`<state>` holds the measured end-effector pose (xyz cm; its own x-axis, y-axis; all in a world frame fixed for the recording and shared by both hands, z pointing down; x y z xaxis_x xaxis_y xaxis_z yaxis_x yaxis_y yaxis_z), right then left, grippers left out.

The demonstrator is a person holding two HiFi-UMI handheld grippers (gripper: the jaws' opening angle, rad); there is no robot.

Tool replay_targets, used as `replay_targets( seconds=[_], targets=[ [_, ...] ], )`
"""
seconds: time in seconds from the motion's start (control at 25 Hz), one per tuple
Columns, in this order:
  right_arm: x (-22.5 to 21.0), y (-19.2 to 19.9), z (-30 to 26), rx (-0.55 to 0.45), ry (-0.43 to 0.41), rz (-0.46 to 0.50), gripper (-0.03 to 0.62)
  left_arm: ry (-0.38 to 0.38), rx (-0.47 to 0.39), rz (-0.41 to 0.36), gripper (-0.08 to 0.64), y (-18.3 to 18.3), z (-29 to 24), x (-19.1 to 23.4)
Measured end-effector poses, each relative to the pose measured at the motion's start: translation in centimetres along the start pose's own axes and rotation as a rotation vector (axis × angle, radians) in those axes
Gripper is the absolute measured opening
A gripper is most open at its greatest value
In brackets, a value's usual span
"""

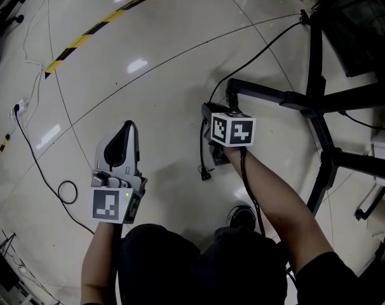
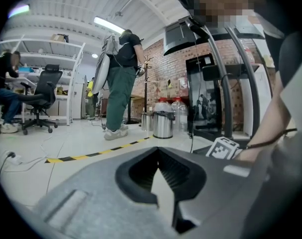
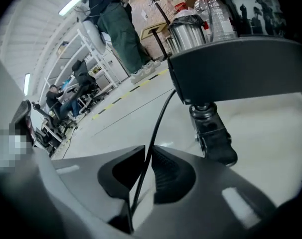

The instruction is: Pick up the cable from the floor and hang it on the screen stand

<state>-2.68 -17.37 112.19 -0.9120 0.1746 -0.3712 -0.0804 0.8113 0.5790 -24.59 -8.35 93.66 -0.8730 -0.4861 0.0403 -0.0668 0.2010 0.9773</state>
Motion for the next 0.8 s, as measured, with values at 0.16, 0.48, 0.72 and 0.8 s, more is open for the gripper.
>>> replay_targets(
  seconds=[0.16,0.48,0.72,0.8],
  targets=[
    [0.3,-0.4,0.8,-0.016,-0.035,-0.006,0.027,-0.009,-0.010,0.008,0.005,-0.1,0.1,0.2],
    [2.0,-1.4,2.9,-0.047,-0.106,0.060,0.023,0.003,-0.041,-0.002,0.005,-0.7,-0.1,-0.2],
    [3.9,-3.1,5.4,-0.054,-0.182,0.175,0.021,0.000,-0.069,-0.009,0.005,-2.3,0.1,0.2],
    [5.0,-4.1,6.9,-0.058,-0.211,0.224,0.020,-0.009,-0.080,-0.037,0.005,-3.5,0.3,0.4]
  ],
)
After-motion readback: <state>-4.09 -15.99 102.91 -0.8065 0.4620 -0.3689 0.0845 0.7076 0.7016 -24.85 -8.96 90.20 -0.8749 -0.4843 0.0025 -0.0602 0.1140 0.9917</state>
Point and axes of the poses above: the fingertips, and each gripper's own axes: z backward along the fingers, x to its left, y out of its underside, the point moved 7 cm from there along z, backward along the fingers, and after that the axes turned 8 degrees about y, right-handed, at the moved point
